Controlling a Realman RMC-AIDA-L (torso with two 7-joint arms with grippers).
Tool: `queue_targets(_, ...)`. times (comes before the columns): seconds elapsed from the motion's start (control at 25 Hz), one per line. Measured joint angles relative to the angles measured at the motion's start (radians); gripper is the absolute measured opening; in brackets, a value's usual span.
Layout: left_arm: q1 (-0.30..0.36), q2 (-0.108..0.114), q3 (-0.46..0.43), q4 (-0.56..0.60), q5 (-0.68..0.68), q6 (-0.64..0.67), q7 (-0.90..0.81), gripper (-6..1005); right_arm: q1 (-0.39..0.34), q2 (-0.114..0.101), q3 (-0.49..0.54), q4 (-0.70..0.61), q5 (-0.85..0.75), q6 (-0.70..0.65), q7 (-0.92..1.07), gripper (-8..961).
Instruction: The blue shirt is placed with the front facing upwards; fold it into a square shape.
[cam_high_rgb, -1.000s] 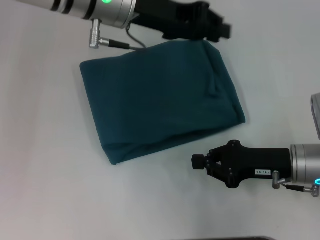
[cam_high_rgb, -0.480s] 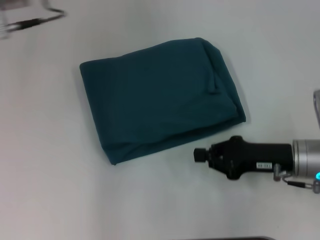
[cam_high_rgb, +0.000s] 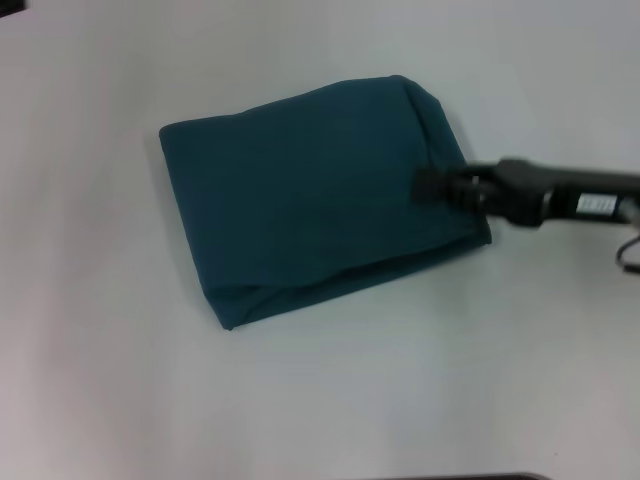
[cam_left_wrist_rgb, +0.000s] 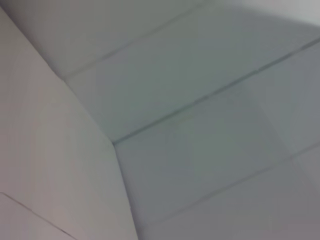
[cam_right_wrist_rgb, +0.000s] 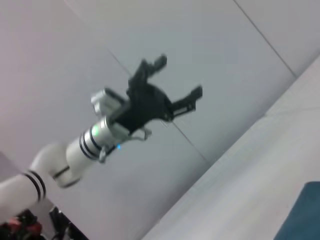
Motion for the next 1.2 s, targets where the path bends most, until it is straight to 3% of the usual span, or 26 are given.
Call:
queue_targets(0.08, 0.01, 0.002, -0.029, 0.015, 0.0, 0.01, 0.015, 937, 0.03, -0.019, -0.018, 0.029, -0.013, -0.001, 0.091, 240)
queue_targets(0.36, 0.036, 0.008, -0.081, 0.045, -0.001, 0.023, 0.049, 947, 0.151, -0.127, -0.071, 0.082, -0.081, -0.089, 0.458, 444)
queue_targets(0.56, 0.038, 0.006, -0.074, 0.046, -0.002, 0.059, 0.067, 946, 0.195, -0.16, -0.133, 0.223, -0.188, -0.128, 0.698, 695)
queue_targets(0.68, 0.037, 0.005, -0.073, 0.046, -0.001, 0.072, 0.074, 946, 0.226, -0.178, -0.169, 0.261, -0.289, -0.151, 0.826, 791)
queue_targets(0.8, 0.035, 0.005, -0.073, 0.046, -0.001, 0.079, 0.076, 946, 0.271, -0.186, -0.185, 0.27, -0.393, -0.173, 0.913, 888)
queue_targets(0.96, 0.031, 0.005, -0.073, 0.046, -0.001, 0.087, 0.076, 947, 0.299, -0.18, -0.204, 0.278, -0.458, -0.22, 0.957, 895)
queue_targets(1.08, 0.028, 0.004, -0.073, 0.046, -0.002, 0.09, 0.073, 947, 0.327, -0.163, -0.228, 0.258, -0.472, -0.258, 0.967, 899)
queue_targets(1.2, 0.026, 0.002, -0.073, 0.046, -0.002, 0.09, 0.072, 947, 0.357, -0.132, -0.24, 0.204, -0.472, -0.308, 0.962, 898)
